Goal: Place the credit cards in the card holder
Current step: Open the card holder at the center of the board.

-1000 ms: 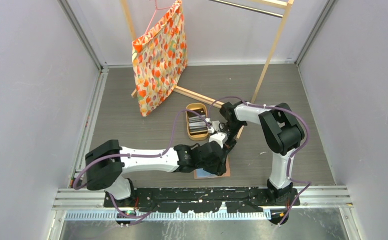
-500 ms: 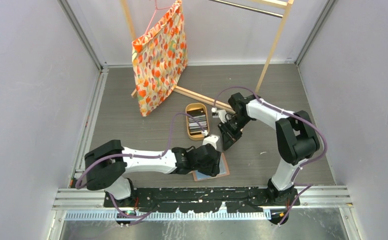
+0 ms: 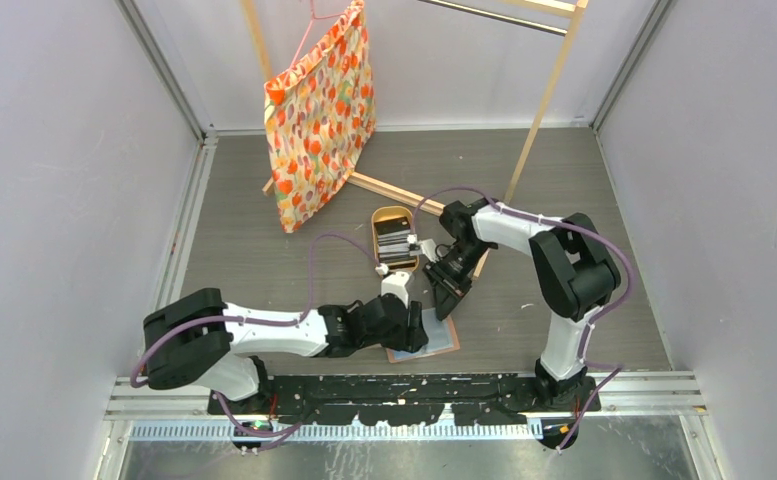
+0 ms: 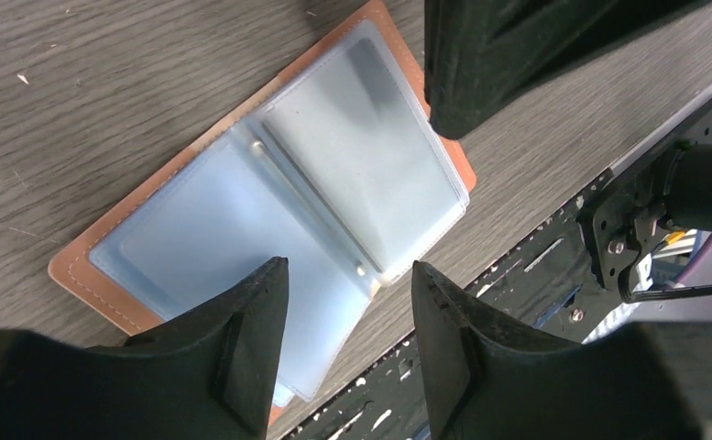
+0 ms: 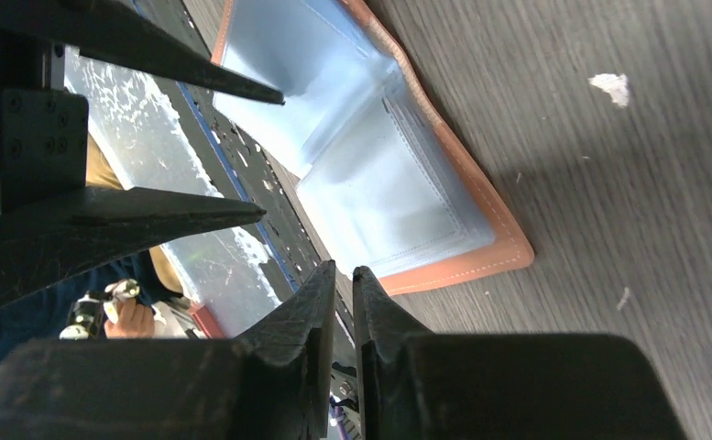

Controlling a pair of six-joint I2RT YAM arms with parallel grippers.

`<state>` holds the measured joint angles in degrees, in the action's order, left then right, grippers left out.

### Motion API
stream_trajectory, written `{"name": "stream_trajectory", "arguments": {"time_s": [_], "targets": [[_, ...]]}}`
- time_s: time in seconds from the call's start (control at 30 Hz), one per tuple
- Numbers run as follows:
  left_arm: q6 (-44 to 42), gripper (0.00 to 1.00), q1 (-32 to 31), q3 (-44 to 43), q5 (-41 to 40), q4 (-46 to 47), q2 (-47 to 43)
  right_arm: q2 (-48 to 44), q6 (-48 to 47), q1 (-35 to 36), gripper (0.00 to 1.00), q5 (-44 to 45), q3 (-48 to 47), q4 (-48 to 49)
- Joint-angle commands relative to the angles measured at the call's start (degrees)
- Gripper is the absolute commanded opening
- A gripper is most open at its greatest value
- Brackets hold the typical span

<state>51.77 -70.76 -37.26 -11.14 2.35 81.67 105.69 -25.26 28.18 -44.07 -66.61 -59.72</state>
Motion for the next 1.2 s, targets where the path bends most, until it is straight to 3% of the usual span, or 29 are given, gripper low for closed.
{"name": "stream_trajectory", "arguments": {"time_s": [0.0,0.3,0.5,0.73,0.8,0.83,0.9,0.97,1.17], "targets": [[3.5,0.54,2.2,4.3,2.0,14.2,-1.0,1.1,1.2,1.1,0.19,-0.6,-1.3,0.5],[5.6,0.58,3.7,7.7,3.4,21.0,0.6,2.8,7.3,2.4,0.19,5.4,0.2,6.4],[6.2,0.59,3.7,9.7,3.0,24.5,1.0,-3.8,3.2,2.2,0.19,1.2,-0.2,5.4],[4.2,0.60,3.7,12.6,1.2,26.7,-3.7,-24.4,-13.8,2.3,0.28,2.3,8.2,9.2],[3.2,0.61,3.7,13.7,0.9,27.3,-5.5,-28.7,-27.3,2.3,0.43,-0.7,13.9,6.9],[3.0,0.62,3.6,14.1,0.9,27.8,-6.0,-30.0,-40.2,2.2,0.50,-2.7,15.1,2.0],[2.9,0.63,3.7,15.8,0.7,29.3,-7.6,-31.7,-57.0,2.3,0.57,-3.6,18.5,-3.7],[3.0,0.64,3.8,17.1,0.7,30.8,-8.7,-32.1,-57.3,2.2,0.57,-3.4,19.9,-1.6],[4.8,0.63,3.9,19.5,-0.5,33.7,-9.6,-28.7,-56.4,6.5,0.35,-0.6,19.4,2.0]]}}
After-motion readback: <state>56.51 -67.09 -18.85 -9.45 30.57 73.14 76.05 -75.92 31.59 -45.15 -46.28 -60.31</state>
